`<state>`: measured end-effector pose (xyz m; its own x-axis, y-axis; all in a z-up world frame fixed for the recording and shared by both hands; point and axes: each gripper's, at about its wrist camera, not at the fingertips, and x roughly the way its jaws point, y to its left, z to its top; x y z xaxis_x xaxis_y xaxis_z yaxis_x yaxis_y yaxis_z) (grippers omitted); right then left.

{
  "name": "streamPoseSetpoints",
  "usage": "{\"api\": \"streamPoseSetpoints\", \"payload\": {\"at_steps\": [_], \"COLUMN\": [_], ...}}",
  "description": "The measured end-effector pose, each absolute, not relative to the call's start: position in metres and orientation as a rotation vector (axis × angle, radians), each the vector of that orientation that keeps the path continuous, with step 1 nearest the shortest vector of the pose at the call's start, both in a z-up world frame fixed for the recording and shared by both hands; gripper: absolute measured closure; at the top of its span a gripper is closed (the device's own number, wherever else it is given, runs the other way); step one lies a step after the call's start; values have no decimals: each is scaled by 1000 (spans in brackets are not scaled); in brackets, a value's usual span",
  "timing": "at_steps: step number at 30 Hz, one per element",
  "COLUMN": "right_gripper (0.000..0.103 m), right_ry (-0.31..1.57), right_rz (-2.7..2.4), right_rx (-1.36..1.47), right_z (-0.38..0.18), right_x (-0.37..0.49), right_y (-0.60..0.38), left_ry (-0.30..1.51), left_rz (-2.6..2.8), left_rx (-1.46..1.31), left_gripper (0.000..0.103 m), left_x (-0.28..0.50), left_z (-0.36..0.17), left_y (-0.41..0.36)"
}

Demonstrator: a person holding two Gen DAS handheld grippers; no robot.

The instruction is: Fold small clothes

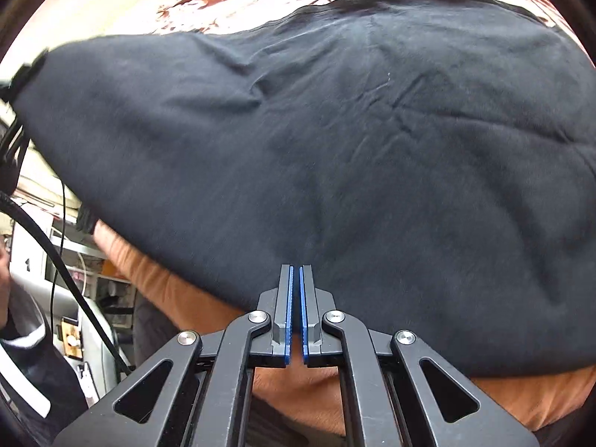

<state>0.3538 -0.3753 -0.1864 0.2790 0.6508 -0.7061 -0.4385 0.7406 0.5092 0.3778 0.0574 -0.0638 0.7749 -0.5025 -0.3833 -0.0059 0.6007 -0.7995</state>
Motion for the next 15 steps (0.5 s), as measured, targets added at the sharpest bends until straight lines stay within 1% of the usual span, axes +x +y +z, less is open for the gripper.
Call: {"api": "streamPoseSetpoints", "payload": {"at_steps": [8, 15], "right_gripper": [103, 102], "right_ry": [1002, 895], "right_rz": [718, 683], "right_rx": [318, 420], "right_z": [-177, -157], "right_x": [353, 346], "right_y": [-413, -463], "left_ry": [628, 638], "left_rz": [-402, -494], "left_rx": [-813, -757], "left_gripper": [95, 95], "left_x": [389, 397], "left_z": [-27, -4], "left_y": [14, -27]}}
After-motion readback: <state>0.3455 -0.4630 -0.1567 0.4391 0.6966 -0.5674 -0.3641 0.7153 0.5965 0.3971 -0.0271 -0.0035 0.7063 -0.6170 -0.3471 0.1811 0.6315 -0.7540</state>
